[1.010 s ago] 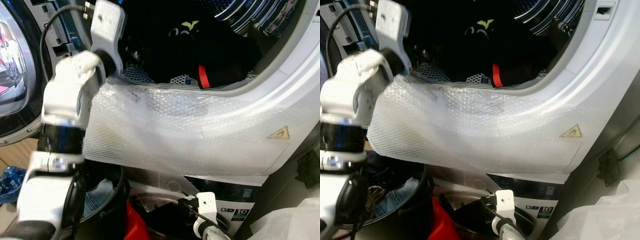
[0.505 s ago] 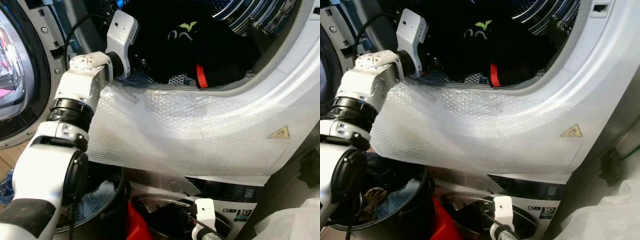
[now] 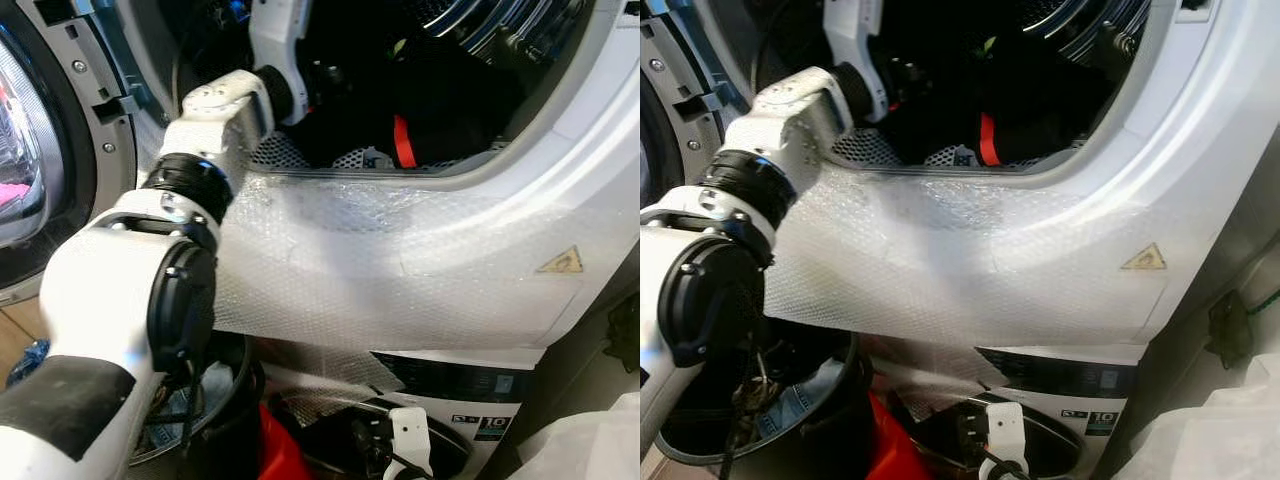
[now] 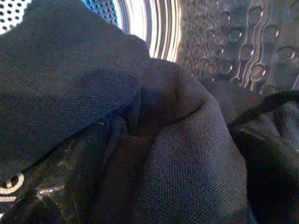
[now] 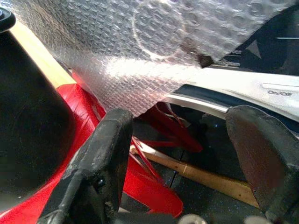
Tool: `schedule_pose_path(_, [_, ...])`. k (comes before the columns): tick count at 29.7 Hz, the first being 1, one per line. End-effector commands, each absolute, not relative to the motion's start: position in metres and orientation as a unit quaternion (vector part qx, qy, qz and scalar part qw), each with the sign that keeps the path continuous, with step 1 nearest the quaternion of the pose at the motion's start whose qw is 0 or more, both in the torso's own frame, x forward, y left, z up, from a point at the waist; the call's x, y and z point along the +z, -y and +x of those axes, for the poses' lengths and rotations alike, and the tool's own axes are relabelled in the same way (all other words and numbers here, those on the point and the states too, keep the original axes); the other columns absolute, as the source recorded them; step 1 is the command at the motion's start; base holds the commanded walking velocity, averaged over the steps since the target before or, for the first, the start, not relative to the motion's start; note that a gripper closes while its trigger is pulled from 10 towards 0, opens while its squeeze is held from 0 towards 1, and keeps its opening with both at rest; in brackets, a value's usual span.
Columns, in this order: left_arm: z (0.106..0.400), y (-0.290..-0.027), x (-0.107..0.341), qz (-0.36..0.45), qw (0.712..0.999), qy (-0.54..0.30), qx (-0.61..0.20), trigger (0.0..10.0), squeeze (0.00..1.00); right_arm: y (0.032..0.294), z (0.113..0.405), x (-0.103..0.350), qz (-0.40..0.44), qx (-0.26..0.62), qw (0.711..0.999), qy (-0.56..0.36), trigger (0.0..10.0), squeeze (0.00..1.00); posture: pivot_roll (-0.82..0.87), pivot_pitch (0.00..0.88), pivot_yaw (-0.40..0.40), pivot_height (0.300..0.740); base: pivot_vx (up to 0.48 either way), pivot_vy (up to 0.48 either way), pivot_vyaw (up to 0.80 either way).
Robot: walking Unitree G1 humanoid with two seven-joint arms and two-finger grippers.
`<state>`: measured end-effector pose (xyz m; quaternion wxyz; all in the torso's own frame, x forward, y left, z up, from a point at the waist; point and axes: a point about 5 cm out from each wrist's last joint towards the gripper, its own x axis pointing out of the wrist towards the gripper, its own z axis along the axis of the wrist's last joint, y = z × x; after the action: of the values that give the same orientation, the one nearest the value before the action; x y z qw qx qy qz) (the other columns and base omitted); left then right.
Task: Clothes washing
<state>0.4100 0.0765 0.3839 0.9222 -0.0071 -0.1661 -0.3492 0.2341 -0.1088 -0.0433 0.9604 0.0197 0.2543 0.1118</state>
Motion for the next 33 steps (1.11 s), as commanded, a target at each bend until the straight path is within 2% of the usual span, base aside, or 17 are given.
schedule_pose_path(1, [0.411,-0.075,0.384,0.014,0.928,0.157,-0.338,10.0,0.00,0.106,0.232,-0.044,0.022,0.114,0.961,-0.252,10.0,0.00,-0.15,0.000,0.162,0.740,0.000,0.000,0.00])
schedule_pose_path(14, [0.414,-0.087,0.380,0.042,0.934,0.149,-0.321,10.0,0.00,0.105,0.234,-0.043,0.012,0.126,0.959,-0.253,10.0,0.00,-0.11,0.000,0.134,0.740,0.000,0.000,0.00])
schedule_pose_path(28, [0.412,-0.092,0.386,0.073,0.929,0.159,-0.326,10.0,0.00,0.109,0.247,-0.035,0.005,0.124,0.962,-0.244,10.0,0.00,-0.11,0.000,0.122,0.740,0.000,0.000,0.00])
schedule_pose_path(32, [0.408,-0.089,0.392,0.084,0.917,0.165,-0.352,10.0,0.00,0.110,0.247,-0.035,0.006,0.122,0.962,-0.244,10.0,0.00,-0.10,0.000,0.119,0.740,0.000,0.000,0.00])
schedule_pose_path(33, [0.408,-0.089,0.393,0.093,0.918,0.165,-0.348,10.0,0.57,0.109,0.248,-0.035,0.006,0.122,0.962,-0.244,10.0,0.00,-0.10,0.000,0.117,0.740,0.000,0.000,0.00])
